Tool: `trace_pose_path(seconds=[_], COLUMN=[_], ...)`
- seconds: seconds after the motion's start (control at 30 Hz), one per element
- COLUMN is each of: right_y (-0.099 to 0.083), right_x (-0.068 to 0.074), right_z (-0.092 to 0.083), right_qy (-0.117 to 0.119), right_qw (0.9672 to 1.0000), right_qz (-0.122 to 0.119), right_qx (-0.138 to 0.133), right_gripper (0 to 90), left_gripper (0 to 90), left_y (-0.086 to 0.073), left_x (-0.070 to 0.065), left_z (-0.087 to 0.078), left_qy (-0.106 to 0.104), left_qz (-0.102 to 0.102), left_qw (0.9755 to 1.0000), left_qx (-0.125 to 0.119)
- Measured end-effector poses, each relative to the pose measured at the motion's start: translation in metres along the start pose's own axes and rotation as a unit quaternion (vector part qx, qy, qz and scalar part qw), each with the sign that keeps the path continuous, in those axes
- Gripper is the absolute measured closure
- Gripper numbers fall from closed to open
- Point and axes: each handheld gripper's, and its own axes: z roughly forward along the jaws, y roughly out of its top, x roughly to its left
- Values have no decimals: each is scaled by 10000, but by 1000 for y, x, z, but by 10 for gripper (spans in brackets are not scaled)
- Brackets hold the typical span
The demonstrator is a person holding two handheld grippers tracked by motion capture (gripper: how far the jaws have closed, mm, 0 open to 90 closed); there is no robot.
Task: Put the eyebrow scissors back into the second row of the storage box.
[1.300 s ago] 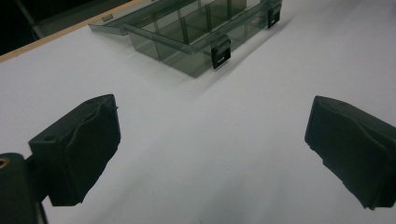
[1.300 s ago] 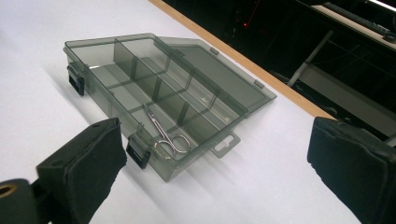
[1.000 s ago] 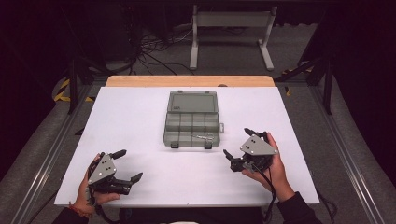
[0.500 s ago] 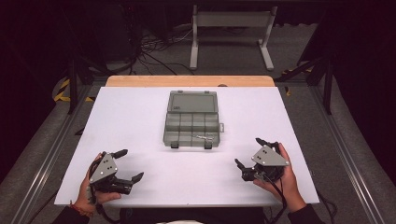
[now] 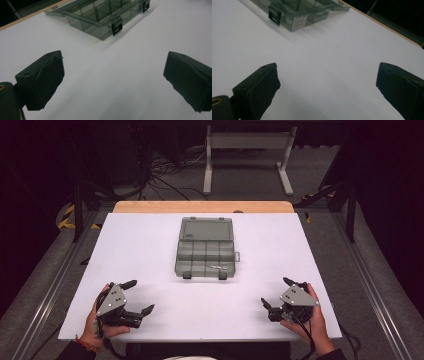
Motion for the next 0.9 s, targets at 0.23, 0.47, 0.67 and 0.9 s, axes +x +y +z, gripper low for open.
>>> trace_pose_path(seconds=[0.23,0.47,0.67,0.9], right_y=[0,4,5,5], right_x=[4,4,3,3], right_z=[-1,-2,-1,-2], right_qy=[43,-24,8,-27], right_qw=[10000,9999,9997,9997], right_qz=[-31,22,95,41], right_qx=[-36,-155,-217,-238], right_gripper=[41,41,41,41], left_gripper=[38,38,38,38], left_y=[1,0,-1,0], left_x=[-1,-1,-1,-1], left_z=[0,-2,-1,0], left_qy=[-6,-1,32,44], left_qz=[65,66,37,54], left_qw=[10000,10000,10000,10000], left_qx=[-2,15,38,59])
